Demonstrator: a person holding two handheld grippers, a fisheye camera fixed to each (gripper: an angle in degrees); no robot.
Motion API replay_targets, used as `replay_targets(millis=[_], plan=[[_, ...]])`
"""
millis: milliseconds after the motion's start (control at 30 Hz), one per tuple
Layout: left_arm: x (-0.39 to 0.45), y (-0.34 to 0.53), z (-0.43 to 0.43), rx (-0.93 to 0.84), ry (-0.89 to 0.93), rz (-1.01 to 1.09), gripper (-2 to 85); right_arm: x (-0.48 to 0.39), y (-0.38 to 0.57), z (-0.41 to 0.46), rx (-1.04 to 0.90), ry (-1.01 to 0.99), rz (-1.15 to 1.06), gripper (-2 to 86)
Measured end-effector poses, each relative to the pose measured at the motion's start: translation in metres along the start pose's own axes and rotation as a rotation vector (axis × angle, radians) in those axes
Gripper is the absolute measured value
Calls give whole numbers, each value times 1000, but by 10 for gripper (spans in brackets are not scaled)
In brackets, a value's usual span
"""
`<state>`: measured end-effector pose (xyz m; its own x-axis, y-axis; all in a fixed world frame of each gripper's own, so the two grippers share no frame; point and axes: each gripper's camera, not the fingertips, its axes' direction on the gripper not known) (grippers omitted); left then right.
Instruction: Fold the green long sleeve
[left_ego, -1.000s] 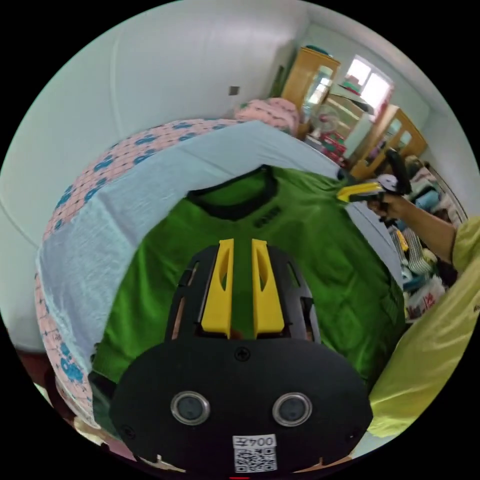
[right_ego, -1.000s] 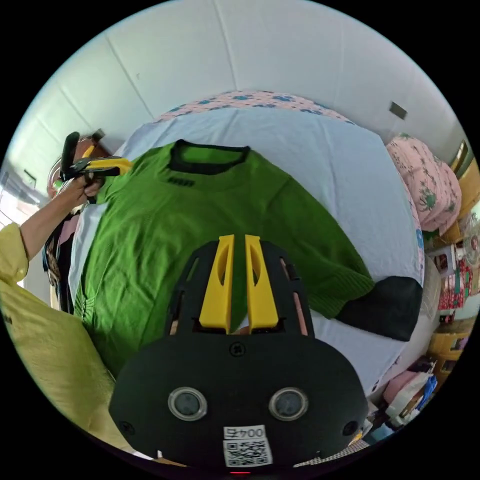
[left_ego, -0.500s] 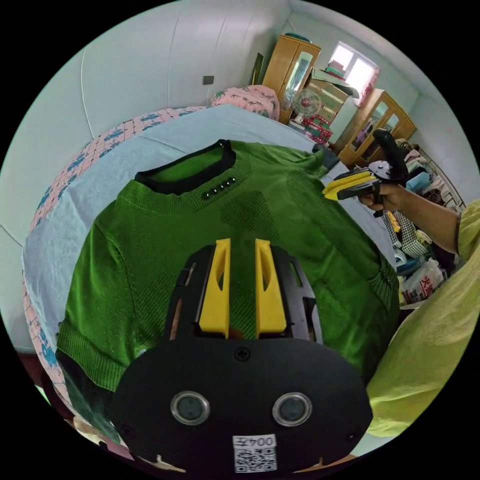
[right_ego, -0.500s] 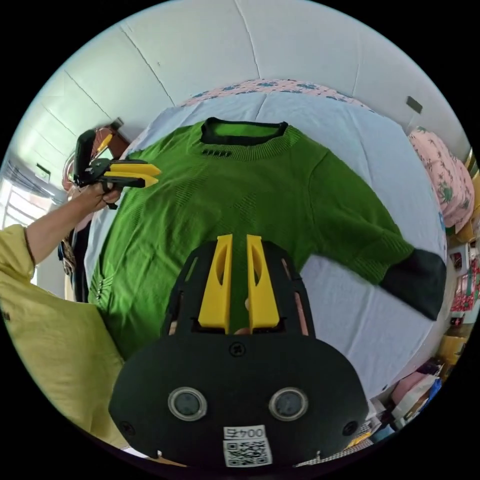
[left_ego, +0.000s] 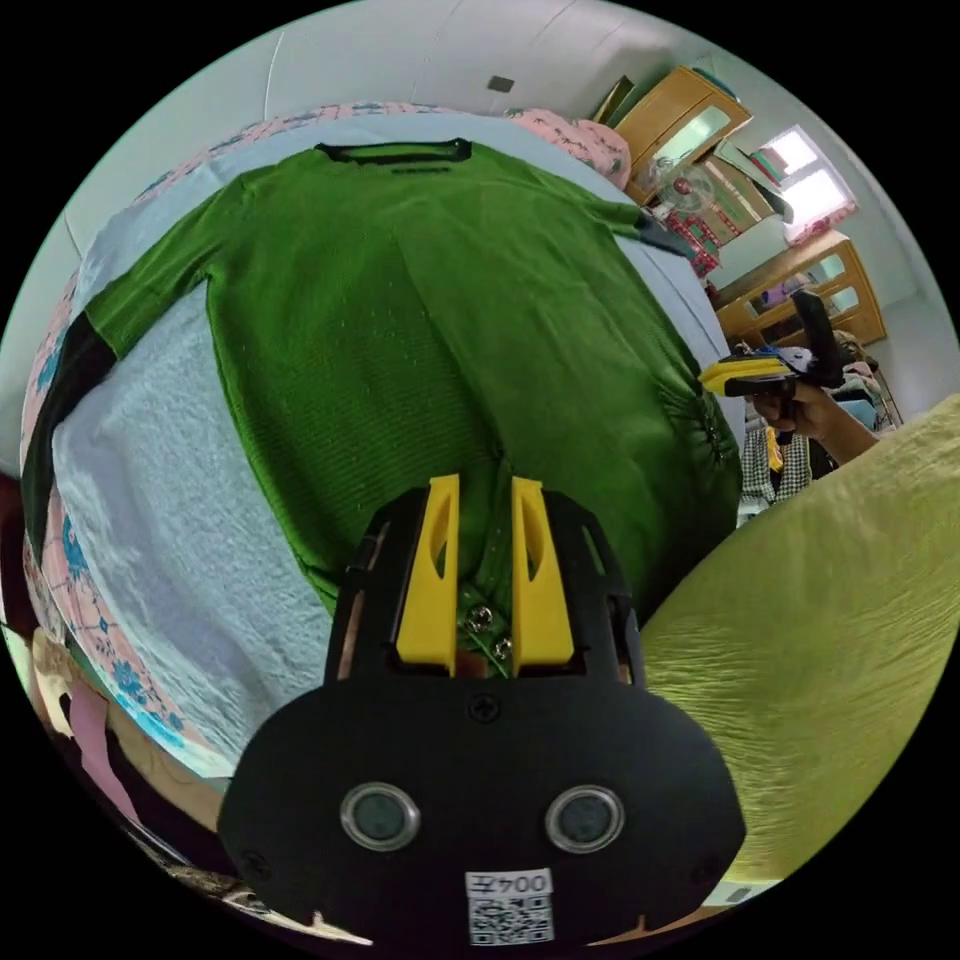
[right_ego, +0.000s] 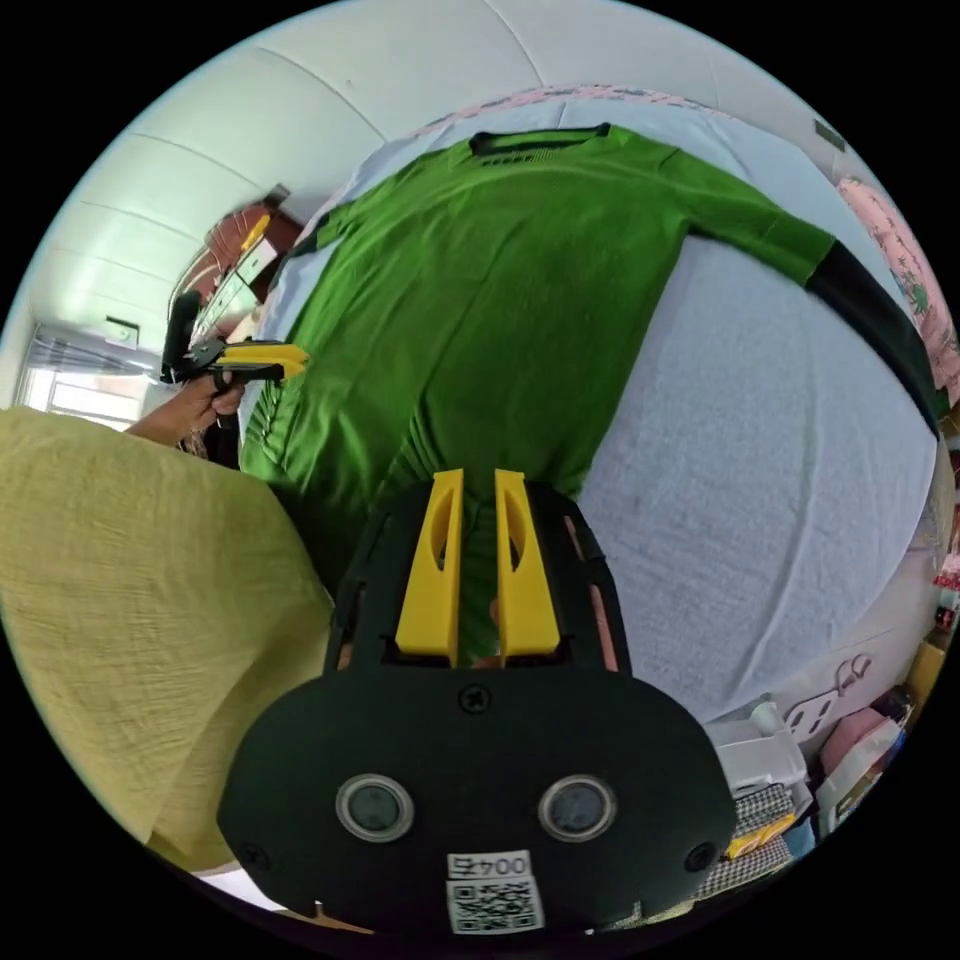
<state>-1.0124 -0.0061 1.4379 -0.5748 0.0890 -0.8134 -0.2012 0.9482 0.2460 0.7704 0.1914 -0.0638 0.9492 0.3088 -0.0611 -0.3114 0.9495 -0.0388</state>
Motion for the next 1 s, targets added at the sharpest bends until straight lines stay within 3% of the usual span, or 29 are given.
replay_targets(millis=[133, 333, 467, 600, 767, 933, 1000], plan=[[-1, 9, -9, 41, 23, -51, 81, -15, 19, 3, -24, 65, -27, 68], [26, 12, -47, 48, -1, 94, 89, -27, 79, -51, 55, 32, 107, 75], [24, 50, -55, 69, 66, 35, 87, -30, 151, -47, 113, -171, 300, 79], [25, 75, -49, 68, 95, -2, 83, -45, 198, -28, 172, -212, 423, 87], [31, 76, -54, 93, 97, -8, 76, -65, 208, -7, 241, -266, 443, 107], [45, 68, -57, 74, 77, 14, 72, -85, 197, -3, 250, -400, 403, 39], [52, 66, -59, 65, 45, 17, 68, -111, 190, -26, 236, -270, 371, 34]])
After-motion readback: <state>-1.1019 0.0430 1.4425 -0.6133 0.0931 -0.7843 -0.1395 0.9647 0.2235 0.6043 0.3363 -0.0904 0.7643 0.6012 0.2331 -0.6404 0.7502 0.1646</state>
